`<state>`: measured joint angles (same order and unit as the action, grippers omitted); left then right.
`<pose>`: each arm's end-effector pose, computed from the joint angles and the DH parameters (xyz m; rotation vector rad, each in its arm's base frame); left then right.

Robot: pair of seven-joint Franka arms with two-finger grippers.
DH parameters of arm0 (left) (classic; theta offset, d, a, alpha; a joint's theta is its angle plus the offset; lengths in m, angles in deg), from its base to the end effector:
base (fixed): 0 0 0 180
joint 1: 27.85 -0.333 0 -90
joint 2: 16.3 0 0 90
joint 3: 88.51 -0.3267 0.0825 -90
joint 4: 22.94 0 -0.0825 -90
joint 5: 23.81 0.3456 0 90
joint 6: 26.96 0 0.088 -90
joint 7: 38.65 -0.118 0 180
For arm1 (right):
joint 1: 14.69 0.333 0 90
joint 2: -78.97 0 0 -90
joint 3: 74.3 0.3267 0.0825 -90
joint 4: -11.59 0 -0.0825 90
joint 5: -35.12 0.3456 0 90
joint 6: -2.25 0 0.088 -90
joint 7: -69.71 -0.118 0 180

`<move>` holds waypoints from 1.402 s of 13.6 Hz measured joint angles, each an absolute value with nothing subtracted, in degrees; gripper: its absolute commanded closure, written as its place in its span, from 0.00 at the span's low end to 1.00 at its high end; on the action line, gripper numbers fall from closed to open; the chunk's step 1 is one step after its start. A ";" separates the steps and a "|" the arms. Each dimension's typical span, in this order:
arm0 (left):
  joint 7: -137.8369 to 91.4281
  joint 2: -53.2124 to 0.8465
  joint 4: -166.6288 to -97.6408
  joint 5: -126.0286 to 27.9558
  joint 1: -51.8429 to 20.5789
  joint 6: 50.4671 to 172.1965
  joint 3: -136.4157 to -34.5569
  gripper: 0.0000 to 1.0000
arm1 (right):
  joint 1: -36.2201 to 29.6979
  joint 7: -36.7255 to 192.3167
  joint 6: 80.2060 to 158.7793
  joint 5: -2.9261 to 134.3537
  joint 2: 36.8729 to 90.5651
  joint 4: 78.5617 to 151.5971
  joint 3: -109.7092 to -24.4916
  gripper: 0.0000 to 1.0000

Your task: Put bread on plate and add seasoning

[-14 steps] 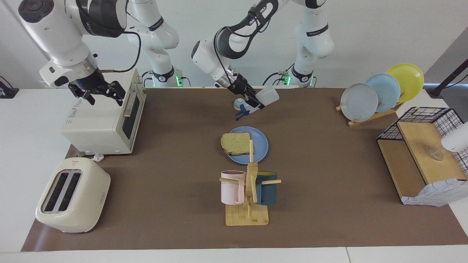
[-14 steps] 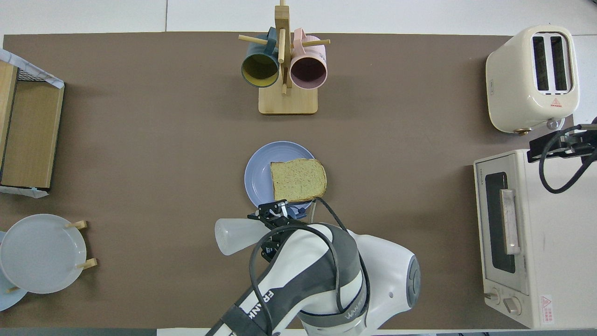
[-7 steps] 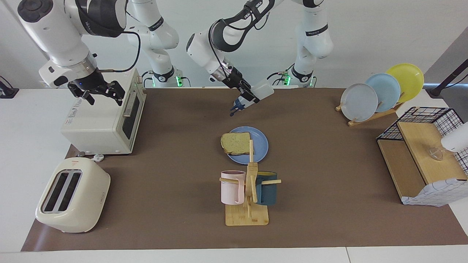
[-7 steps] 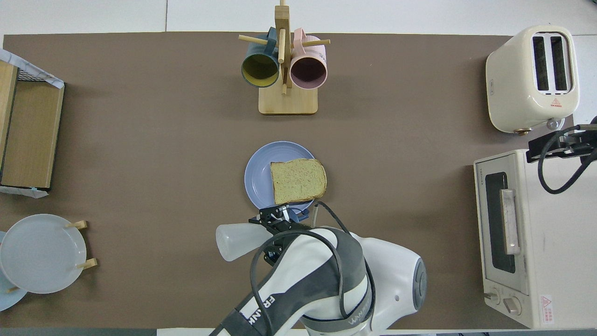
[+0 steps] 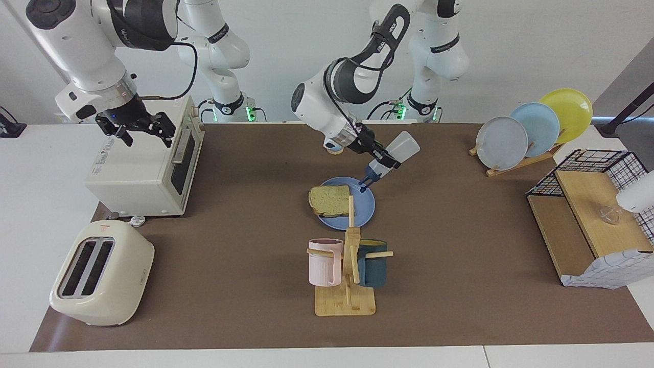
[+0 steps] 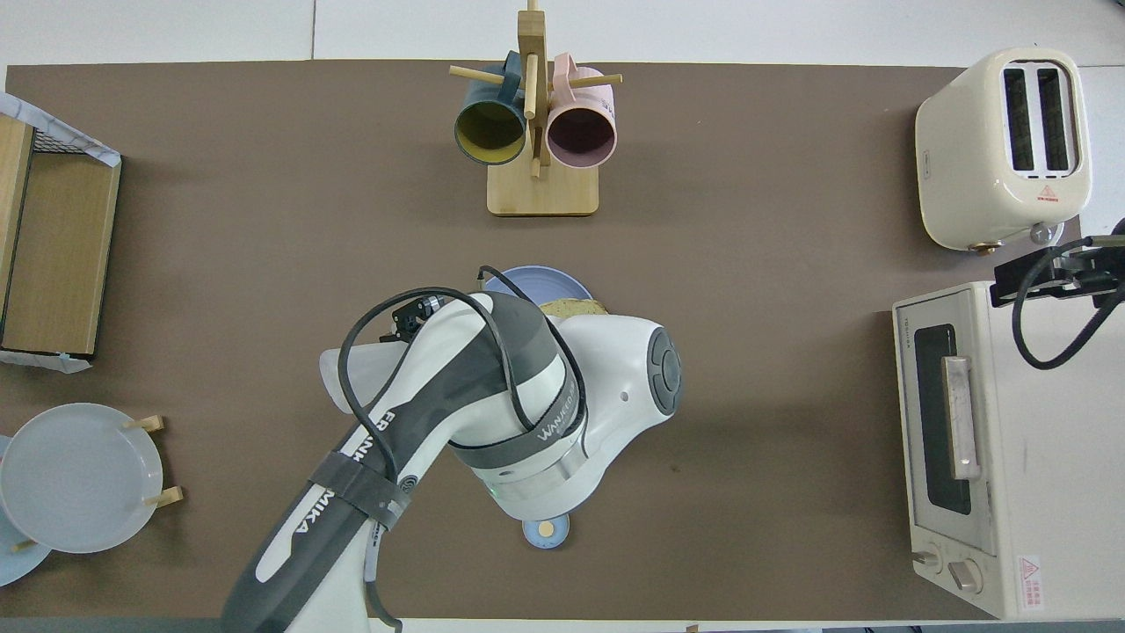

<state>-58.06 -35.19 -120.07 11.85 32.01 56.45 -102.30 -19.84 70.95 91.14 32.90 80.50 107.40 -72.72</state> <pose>0.4264 -0.3553 0.4229 -1.8657 1.3379 0.4515 0.4998 -0.0356 0.5926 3.1019 -0.0615 -0.1485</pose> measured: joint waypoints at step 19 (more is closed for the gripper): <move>-54.13 -35.29 -119.38 4.71 39.03 56.87 -102.15 1.00 | -19.98 70.95 91.14 32.90 80.75 107.43 -72.95 0.00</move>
